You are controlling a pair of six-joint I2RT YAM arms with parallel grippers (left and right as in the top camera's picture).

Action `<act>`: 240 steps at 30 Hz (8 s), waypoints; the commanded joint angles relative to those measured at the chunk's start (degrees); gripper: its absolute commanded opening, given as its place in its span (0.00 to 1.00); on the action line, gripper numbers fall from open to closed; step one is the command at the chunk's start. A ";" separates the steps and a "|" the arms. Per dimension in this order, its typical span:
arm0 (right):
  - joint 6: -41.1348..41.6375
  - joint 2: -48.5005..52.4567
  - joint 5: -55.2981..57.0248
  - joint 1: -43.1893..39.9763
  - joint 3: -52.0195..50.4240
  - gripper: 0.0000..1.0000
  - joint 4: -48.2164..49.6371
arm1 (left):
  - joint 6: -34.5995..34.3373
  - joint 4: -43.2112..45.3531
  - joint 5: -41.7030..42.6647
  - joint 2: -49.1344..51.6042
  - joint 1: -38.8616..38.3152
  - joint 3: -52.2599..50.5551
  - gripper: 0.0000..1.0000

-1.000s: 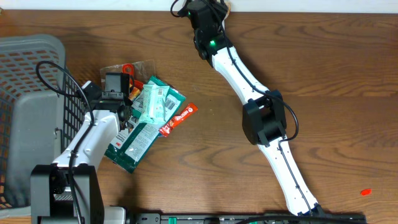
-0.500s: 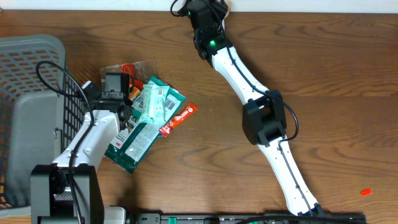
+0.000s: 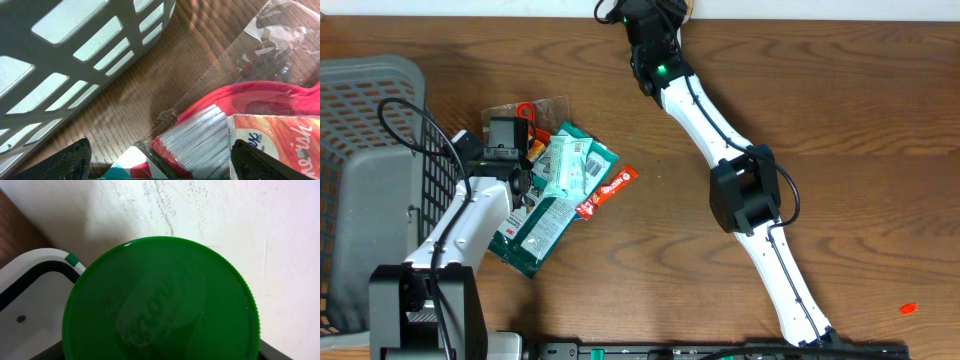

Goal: Scan the item barcode

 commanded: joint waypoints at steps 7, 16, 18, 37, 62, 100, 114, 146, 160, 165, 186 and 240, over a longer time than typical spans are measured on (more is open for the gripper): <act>1.60 0.52 0.79 0.98 0.59 0.03 -1.88 | -0.96 -0.07 -0.31 0.76 0.35 -0.39 0.89; 1.68 0.52 0.70 0.98 -3.02 0.03 -1.92 | -0.96 -0.07 -0.31 0.76 0.35 -0.39 0.89; 1.73 0.52 0.72 0.98 -3.41 0.02 -1.90 | -0.98 -0.04 -0.31 0.76 0.35 -0.39 0.89; 1.42 -0.61 4.39 1.73 -3.41 0.01 9.88 | -0.96 -0.07 -0.33 0.76 0.35 -0.39 0.89; 52.52 -20.35 -0.76 8.15 -3.39 0.01 -33.73 | -0.96 0.33 -0.31 0.76 0.33 -0.39 0.89; 75.58 -22.75 -27.43 6.54 -31.50 0.01 -46.75 | -0.96 0.74 -0.28 0.76 0.33 -0.39 0.89; 72.81 -25.24 -28.65 4.55 -31.41 0.01 -44.98 | -0.96 0.76 -0.28 0.76 0.35 -0.39 0.89; 60.13 -35.21 -15.23 -47.39 -31.43 0.01 -37.38 | -0.92 0.11 -0.31 0.76 0.35 -0.39 0.89; 52.22 -35.19 -28.52 -63.32 -31.47 0.01 -17.05 | -0.74 2.45 -0.28 0.76 0.33 -0.39 0.89; 50.31 -34.34 -32.09 -65.64 -34.42 0.01 -13.00 | -0.76 2.51 -0.28 0.76 -0.04 -0.39 0.89; 42.77 -32.28 -29.44 -68.98 -60.43 0.01 10.58 | -0.72 2.62 -0.33 0.76 -0.09 -0.39 0.89; 49.22 -47.84 -30.95 -63.45 -60.92 0.99 5.84 | -0.50 1.57 -0.33 0.76 -0.09 -0.39 0.89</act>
